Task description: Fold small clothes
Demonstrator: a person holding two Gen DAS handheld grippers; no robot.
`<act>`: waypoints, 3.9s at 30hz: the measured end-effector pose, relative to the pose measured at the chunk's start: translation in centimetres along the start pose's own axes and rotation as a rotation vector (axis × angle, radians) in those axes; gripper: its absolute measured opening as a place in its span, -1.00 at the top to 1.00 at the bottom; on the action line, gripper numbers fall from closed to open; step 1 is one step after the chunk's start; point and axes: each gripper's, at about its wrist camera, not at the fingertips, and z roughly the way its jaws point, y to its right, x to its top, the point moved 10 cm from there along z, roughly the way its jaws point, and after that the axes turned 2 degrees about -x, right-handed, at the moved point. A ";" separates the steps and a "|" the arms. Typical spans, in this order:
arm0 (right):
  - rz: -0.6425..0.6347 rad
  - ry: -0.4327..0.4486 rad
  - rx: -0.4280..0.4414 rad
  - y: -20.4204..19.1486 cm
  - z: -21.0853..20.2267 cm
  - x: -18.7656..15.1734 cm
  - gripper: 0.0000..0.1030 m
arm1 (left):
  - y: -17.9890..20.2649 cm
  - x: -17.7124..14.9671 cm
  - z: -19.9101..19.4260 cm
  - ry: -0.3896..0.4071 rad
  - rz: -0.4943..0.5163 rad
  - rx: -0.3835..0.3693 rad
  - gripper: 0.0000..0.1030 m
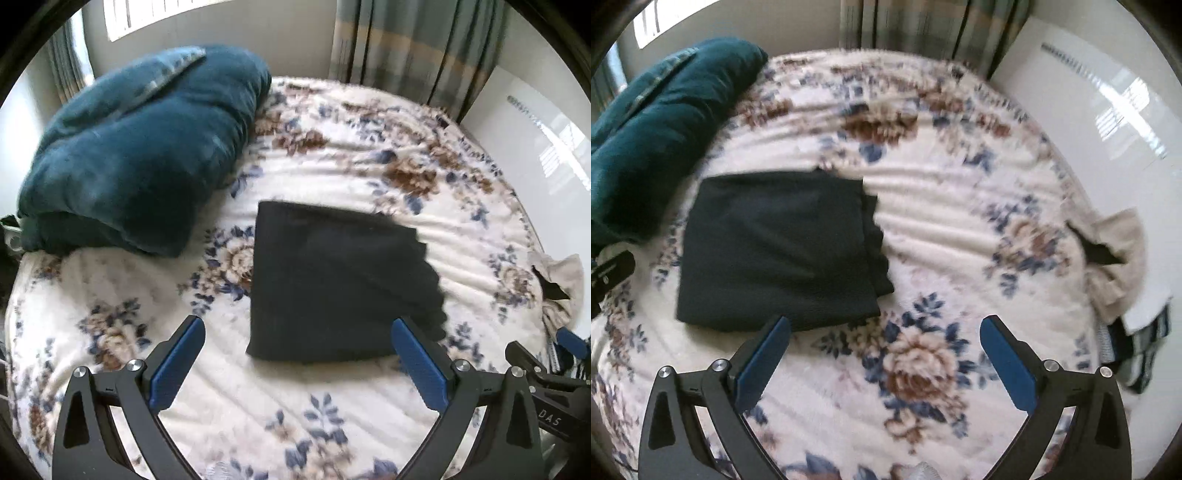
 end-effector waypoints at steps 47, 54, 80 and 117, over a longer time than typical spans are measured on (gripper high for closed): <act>0.021 0.519 0.036 9.7 -57.8 -12.1 -1.00 | 5.6 -9.1 -46.9 0.376 -0.004 0.011 -1.00; 0.010 0.521 0.056 9.7 -57.8 -12.0 -1.00 | 5.1 -9.5 -47.2 0.379 -0.022 0.026 -1.00; 0.014 0.522 0.088 9.6 -57.8 -12.6 -1.00 | 5.0 -9.8 -47.3 0.381 -0.022 0.059 -1.00; 0.013 0.530 0.096 9.2 -57.8 -12.0 -1.00 | 5.0 -9.4 -48.3 0.386 -0.019 0.061 -1.00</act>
